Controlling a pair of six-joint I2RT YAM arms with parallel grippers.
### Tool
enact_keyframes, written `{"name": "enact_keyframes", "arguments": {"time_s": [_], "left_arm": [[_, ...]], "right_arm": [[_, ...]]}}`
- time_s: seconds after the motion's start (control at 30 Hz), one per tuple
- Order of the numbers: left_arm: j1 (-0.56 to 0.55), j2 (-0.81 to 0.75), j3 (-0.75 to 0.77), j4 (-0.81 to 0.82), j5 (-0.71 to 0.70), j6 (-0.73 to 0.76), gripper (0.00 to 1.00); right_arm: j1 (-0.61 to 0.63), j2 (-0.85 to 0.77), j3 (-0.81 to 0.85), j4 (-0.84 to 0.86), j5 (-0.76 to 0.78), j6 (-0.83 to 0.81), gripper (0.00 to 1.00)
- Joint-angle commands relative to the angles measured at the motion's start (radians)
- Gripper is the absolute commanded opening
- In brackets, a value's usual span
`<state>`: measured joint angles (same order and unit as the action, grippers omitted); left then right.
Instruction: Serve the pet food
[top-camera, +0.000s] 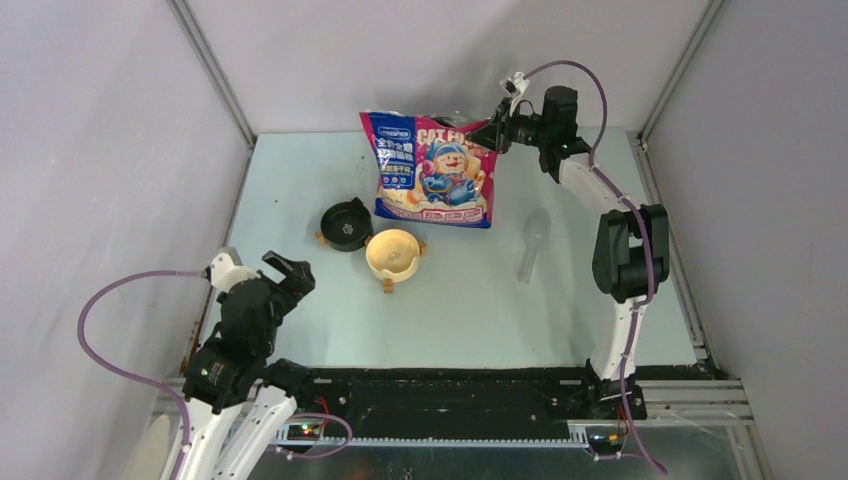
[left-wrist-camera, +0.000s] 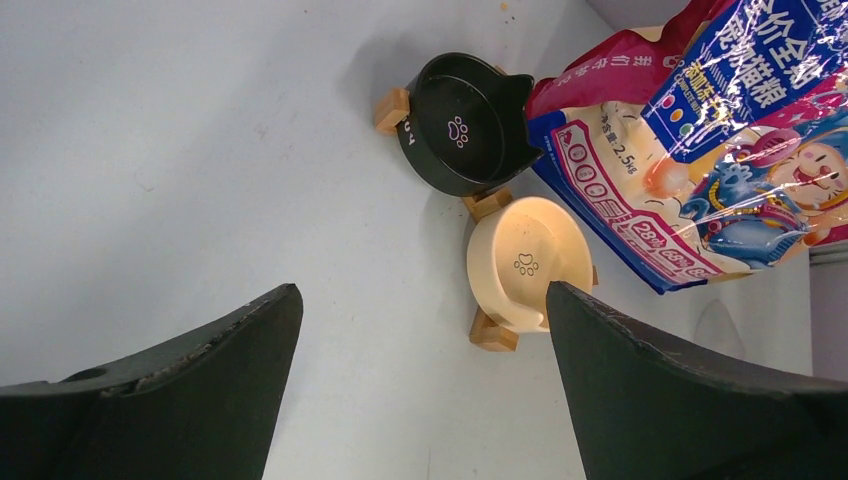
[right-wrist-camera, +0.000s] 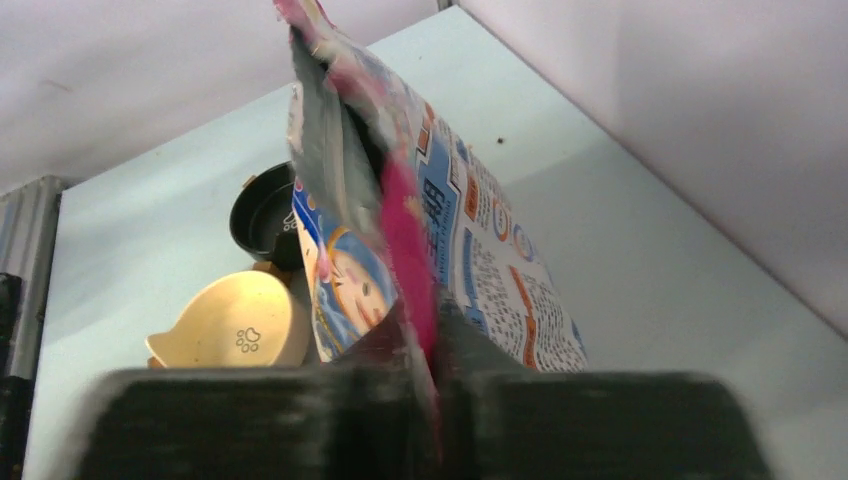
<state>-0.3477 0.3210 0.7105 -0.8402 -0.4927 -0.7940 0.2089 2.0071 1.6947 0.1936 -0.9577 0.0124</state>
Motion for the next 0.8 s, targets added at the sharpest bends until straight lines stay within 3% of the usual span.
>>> {"name": "enact_keyframes", "arguments": {"time_s": [0.0,0.23,0.37,0.77], "left_arm": [[-0.002,0.016,-0.001,0.011,-0.002,0.011,0.99],[-0.002,0.031,-0.004,0.014,0.015,0.011,0.99],[-0.002,0.039,-0.01,0.026,0.027,0.015,0.99],[-0.002,0.04,-0.014,0.04,0.055,0.028,0.99]], "right_arm": [[0.007,-0.034,-0.022,-0.054,0.094,-0.026,0.0],[0.05,-0.295,-0.217,-0.07,0.339,0.097,0.0],[0.118,-0.474,-0.344,-0.173,0.596,0.199,0.0],[0.391,-0.845,-0.485,-0.484,1.101,0.434,0.0]]}}
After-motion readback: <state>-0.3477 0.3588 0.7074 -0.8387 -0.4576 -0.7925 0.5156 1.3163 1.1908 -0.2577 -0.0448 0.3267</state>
